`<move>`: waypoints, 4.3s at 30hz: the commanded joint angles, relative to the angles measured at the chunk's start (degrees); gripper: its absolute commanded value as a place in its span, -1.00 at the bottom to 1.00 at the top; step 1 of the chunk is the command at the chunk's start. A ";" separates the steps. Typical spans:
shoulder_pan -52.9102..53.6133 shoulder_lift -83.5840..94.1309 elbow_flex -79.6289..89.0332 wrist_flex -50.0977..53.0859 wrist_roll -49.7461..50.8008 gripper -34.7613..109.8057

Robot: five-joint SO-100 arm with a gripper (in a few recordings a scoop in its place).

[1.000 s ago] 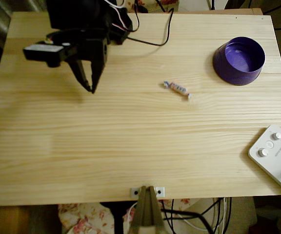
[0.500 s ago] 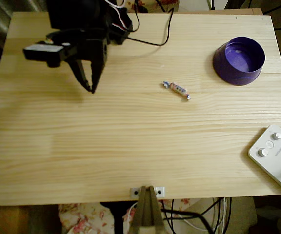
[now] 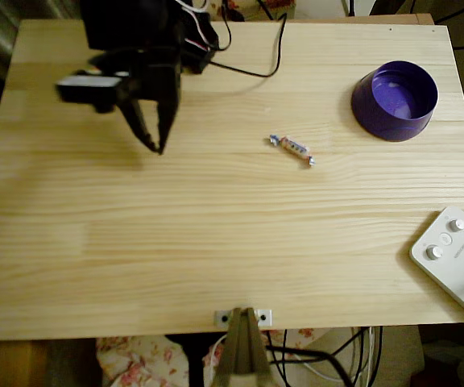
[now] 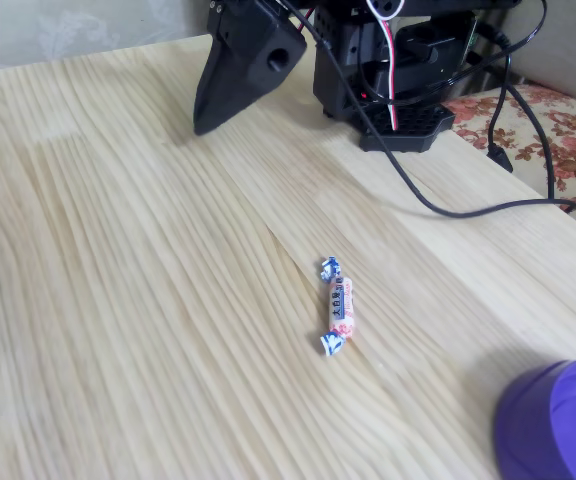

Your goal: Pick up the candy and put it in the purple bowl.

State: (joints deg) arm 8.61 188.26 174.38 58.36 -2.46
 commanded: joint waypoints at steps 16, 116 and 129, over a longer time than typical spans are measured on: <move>-1.05 -1.41 -2.46 1.23 -1.67 -0.53; -54.58 -86.92 -53.09 -15.03 -2.29 -0.26; -53.79 -90.44 -51.06 -18.46 -2.72 -0.36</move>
State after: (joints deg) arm -44.91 97.03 125.16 40.52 -4.22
